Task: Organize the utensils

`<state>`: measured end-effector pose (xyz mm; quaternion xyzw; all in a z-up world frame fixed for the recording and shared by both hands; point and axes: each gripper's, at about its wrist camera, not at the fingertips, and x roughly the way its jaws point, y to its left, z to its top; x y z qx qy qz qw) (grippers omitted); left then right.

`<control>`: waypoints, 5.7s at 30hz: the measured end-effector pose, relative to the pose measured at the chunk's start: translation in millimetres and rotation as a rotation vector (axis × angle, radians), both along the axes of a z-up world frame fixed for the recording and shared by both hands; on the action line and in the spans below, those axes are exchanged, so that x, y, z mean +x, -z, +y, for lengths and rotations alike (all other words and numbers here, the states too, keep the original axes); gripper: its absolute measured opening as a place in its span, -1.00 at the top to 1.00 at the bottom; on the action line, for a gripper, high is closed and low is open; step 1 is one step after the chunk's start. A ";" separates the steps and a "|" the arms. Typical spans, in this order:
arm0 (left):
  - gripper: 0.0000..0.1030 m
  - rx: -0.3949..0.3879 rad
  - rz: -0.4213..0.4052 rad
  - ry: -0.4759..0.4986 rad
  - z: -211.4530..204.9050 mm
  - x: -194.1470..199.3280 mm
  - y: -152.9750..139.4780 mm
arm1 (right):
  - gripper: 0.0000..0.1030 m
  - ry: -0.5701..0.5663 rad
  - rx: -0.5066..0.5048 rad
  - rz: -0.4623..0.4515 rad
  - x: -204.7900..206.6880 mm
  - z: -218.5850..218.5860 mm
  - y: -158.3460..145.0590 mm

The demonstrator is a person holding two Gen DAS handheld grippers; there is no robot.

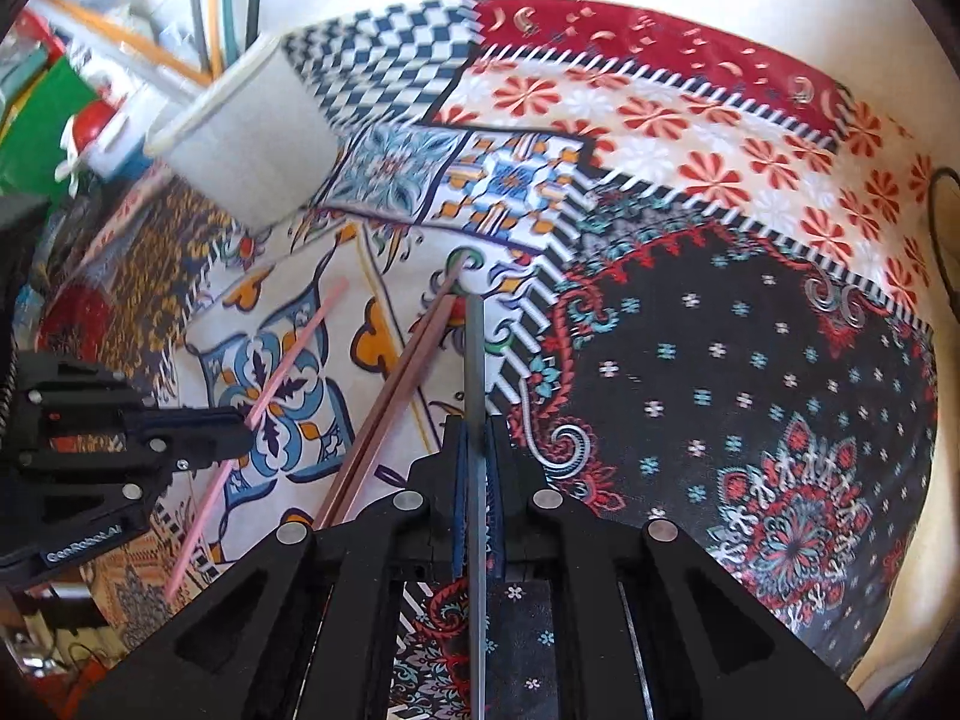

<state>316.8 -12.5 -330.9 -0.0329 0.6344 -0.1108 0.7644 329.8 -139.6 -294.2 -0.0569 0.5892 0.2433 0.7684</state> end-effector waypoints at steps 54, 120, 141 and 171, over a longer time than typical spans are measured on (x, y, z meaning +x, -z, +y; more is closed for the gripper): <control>0.95 0.042 -0.546 -0.341 77.7 -79.7 -172.6 | 0.27 0.272 0.047 -0.074 16.7 -54.4 -39.4; 0.91 -0.093 -0.111 -0.566 155.9 46.1 9.6 | 0.89 0.203 0.247 -0.275 38.2 -53.9 -124.0; 0.85 0.009 -0.012 -0.397 142.2 31.8 20.0 | 0.89 0.148 0.279 -0.344 21.4 -30.2 -150.7; 0.93 0.093 -0.397 -0.376 118.6 15.0 -133.0 | 0.89 0.083 0.367 -0.448 6.5 5.6 -190.0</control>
